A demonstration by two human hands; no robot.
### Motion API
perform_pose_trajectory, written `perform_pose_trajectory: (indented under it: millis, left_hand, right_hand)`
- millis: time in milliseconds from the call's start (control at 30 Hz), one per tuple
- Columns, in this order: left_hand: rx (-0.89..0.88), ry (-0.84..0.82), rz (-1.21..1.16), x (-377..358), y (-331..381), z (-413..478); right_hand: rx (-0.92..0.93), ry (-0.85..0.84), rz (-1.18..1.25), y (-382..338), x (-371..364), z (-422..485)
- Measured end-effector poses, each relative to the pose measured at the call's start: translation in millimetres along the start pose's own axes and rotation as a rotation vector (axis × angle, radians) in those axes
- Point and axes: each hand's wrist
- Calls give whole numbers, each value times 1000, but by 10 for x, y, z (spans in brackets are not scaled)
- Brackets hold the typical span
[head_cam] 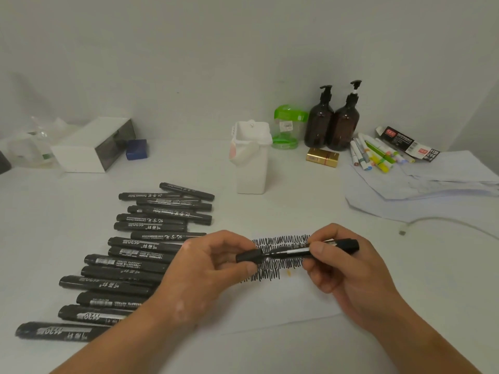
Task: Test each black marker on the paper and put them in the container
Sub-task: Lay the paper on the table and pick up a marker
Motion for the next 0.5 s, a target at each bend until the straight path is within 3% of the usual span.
perform_pose_trajectory:
  millis: [167, 300, 400, 500]
  left_hand:
    - [-58, -41, -4, -14, -35, -14]
    - [-53, -91, -155, -85, 15, -51]
    - [-83, -42, 30, -182, 18, -124]
    - [-72, 33, 29, -272, 30, -203]
  right_hand:
    - [-19, -67, -147, 11, -70, -36]
    - [58, -91, -249, 29, -164, -91]
    - [135, -58, -312, 50, -248, -133]
    - [190, -8, -338, 54, -303, -168]
Point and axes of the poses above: each hand's wrist, its own z-axis towards the middle knuckle, its own x-axis out of the back of the hand, y = z × x, and after that the axes turned 10 degrees about z, right-handed
